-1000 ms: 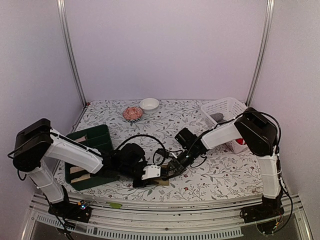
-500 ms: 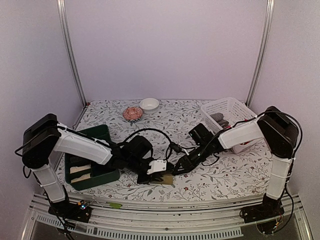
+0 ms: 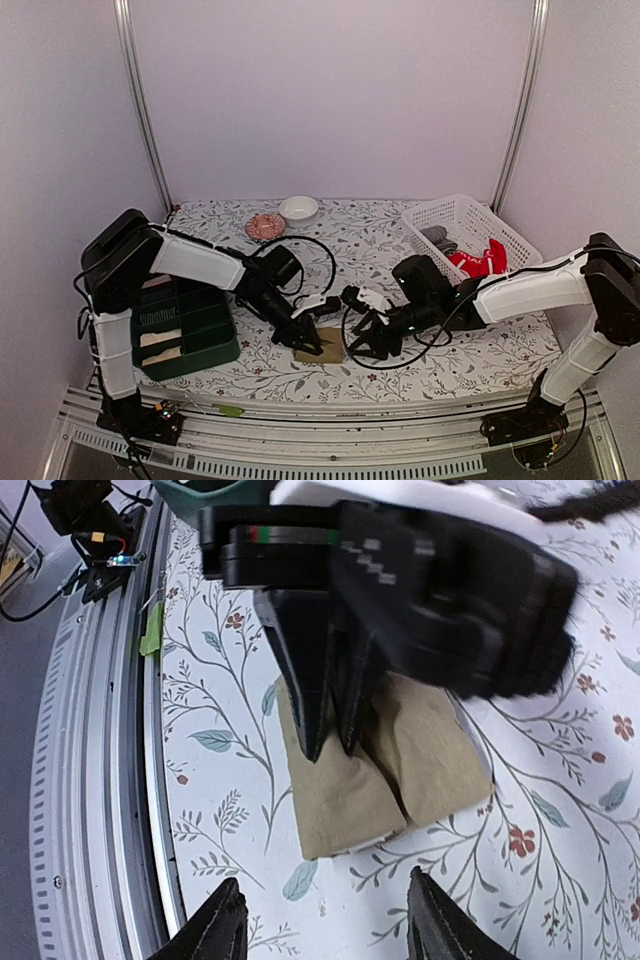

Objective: Roll the underwear
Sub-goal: Roll the underwear at the center of the board.

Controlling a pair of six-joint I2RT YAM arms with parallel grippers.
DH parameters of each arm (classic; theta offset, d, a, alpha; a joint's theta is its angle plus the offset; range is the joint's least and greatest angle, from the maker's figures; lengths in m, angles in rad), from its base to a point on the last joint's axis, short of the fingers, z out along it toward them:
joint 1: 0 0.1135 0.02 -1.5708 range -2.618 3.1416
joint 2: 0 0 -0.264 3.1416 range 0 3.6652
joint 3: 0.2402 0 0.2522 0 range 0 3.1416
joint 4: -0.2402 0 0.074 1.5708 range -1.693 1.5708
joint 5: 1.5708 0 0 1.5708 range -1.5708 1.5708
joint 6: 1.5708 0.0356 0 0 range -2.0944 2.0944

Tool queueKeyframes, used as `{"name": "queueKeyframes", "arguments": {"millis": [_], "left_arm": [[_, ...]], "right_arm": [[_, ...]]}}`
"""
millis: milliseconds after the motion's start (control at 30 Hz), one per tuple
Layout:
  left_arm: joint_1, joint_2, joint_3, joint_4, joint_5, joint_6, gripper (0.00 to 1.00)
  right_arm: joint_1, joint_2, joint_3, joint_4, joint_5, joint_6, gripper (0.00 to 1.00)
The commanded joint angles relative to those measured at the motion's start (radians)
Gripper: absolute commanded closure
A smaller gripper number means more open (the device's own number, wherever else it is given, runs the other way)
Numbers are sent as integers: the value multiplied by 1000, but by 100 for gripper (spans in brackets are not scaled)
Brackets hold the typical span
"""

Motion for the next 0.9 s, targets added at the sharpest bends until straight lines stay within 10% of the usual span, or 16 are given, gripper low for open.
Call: {"name": "queueKeyframes", "arguments": {"millis": [0,367,867], "left_arm": [[17,108,43,-161,92,6,100],[50,156,74,-179,107,1,100],[69,136,72,-143,95,-31,98]], "right_arm": [[50,76,64,36,75,-130,45],[104,264,193,27,62,-215,53],[120,350,206,-18,23,-189,100]]}}
